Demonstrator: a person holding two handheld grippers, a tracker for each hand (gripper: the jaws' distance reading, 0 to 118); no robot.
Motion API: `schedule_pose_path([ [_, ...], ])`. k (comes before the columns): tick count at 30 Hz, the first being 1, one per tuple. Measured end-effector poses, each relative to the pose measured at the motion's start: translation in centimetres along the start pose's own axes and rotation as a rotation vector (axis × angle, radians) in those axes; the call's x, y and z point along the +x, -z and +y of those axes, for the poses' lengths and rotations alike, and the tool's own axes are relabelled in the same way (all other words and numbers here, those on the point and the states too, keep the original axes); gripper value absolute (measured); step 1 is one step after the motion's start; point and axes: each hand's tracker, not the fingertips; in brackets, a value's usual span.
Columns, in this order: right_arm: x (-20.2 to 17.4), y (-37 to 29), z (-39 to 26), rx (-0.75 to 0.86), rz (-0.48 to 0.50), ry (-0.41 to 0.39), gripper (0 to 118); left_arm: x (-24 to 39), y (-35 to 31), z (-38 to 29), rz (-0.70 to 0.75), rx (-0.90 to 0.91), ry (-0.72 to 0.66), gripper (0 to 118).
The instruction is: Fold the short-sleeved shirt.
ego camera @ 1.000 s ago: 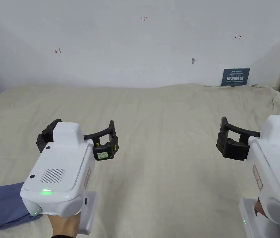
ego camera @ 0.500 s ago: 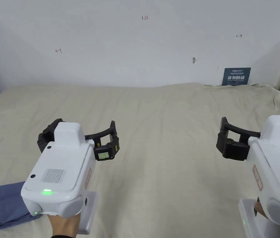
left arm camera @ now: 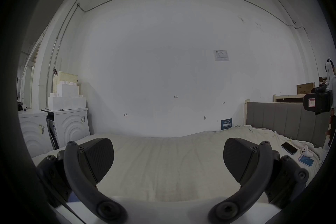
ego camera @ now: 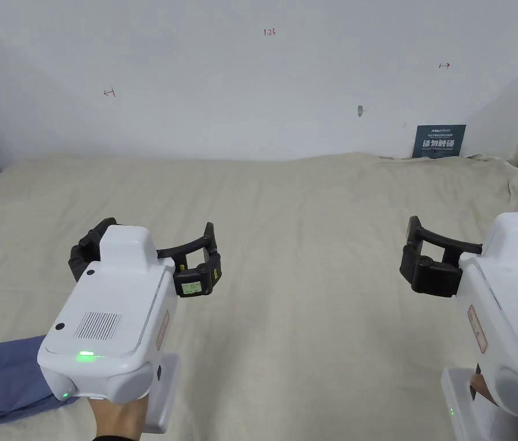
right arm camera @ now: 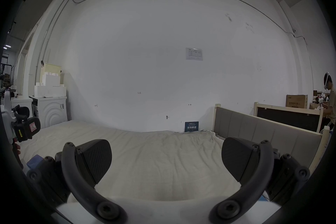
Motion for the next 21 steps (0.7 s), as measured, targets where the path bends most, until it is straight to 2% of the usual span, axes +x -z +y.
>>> schedule_pose_path([
  [21,-0.36,-0.37,0.15,0.003,0.005,-0.007,118,0.09,-0.47,-0.05,0.008,0.012,0.003,118],
])
